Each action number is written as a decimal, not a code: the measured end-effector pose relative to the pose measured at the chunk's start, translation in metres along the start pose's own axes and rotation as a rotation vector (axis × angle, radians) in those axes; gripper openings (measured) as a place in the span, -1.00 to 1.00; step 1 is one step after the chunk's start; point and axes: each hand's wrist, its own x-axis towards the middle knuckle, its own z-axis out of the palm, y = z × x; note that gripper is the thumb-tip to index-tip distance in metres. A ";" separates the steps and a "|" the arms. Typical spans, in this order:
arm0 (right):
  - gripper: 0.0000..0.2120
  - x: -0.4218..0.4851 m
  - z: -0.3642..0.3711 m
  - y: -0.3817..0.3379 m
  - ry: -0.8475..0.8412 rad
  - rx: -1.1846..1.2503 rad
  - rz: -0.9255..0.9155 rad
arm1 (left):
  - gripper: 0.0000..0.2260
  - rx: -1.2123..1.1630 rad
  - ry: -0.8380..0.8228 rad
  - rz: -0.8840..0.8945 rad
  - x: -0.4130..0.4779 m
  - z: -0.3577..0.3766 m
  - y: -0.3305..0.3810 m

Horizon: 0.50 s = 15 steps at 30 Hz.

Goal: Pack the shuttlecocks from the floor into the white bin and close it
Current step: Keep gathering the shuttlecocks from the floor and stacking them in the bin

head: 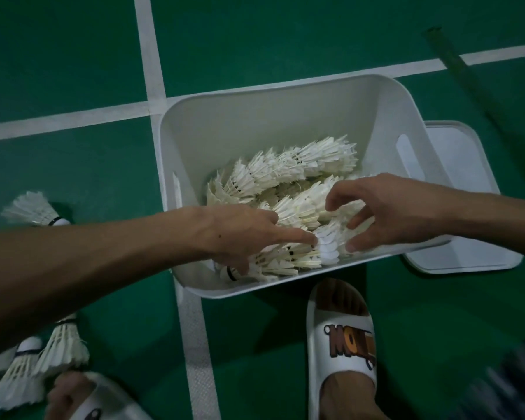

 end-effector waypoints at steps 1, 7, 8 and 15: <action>-0.56 -0.002 -0.001 -0.001 0.017 -0.041 -0.007 | -0.06 -0.002 0.003 0.003 -0.001 0.000 0.000; -0.70 -0.005 -0.019 -0.027 0.212 -0.194 -0.086 | -0.35 -0.144 0.165 -0.059 -0.025 -0.017 -0.006; -0.67 -0.003 -0.023 -0.037 0.237 -0.217 -0.107 | -0.44 -0.132 0.233 -0.086 -0.034 -0.023 -0.010; -0.54 0.030 -0.047 -0.119 0.348 -0.311 -0.325 | -0.61 -0.082 0.548 -0.396 -0.115 -0.040 -0.061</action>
